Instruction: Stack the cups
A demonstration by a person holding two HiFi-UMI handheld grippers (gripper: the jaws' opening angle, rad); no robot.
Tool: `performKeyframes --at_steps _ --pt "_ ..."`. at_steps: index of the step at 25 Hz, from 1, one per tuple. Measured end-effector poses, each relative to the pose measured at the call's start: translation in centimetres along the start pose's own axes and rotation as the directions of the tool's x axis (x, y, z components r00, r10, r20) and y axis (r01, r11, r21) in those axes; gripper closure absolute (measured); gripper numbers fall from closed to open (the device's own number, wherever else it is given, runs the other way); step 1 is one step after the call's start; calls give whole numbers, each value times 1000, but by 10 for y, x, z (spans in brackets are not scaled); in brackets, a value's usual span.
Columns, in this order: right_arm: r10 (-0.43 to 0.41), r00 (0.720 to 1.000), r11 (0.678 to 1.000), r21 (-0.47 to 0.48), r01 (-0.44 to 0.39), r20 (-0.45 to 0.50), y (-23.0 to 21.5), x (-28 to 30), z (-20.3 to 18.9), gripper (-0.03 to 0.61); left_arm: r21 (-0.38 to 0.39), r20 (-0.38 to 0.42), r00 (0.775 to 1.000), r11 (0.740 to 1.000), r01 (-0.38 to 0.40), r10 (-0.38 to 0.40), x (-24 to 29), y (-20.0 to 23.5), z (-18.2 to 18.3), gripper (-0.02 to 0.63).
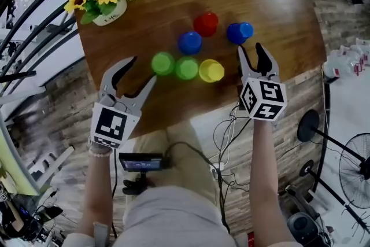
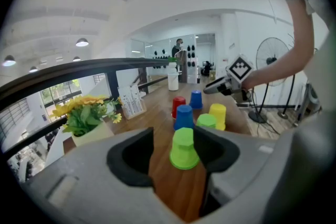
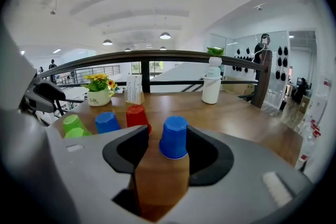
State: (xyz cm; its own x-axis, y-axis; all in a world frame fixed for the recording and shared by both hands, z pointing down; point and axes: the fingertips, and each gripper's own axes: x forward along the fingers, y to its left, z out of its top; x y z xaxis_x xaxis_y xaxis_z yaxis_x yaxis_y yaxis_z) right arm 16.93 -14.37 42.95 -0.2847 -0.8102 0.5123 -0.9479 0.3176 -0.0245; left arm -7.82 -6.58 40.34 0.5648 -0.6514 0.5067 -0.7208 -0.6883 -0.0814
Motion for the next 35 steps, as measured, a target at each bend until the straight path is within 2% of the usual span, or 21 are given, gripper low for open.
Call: performKeyframes --at_steps 11,22,35 --pt "12 999 999 43 -10 -45 -16 36 -7 368 -49 -15 999 998 -32 31 -5 -3 -9 387" --pt "30 998 998 63 -26 -48 -20 54 -13 370 -91 -10 999 995 -38 37 -6 -4 -13 390" --pt "48 998 999 -2 -48 29 -6 26 23 371 -50 11 1000 999 -14 15 -6 -8 -1 391"
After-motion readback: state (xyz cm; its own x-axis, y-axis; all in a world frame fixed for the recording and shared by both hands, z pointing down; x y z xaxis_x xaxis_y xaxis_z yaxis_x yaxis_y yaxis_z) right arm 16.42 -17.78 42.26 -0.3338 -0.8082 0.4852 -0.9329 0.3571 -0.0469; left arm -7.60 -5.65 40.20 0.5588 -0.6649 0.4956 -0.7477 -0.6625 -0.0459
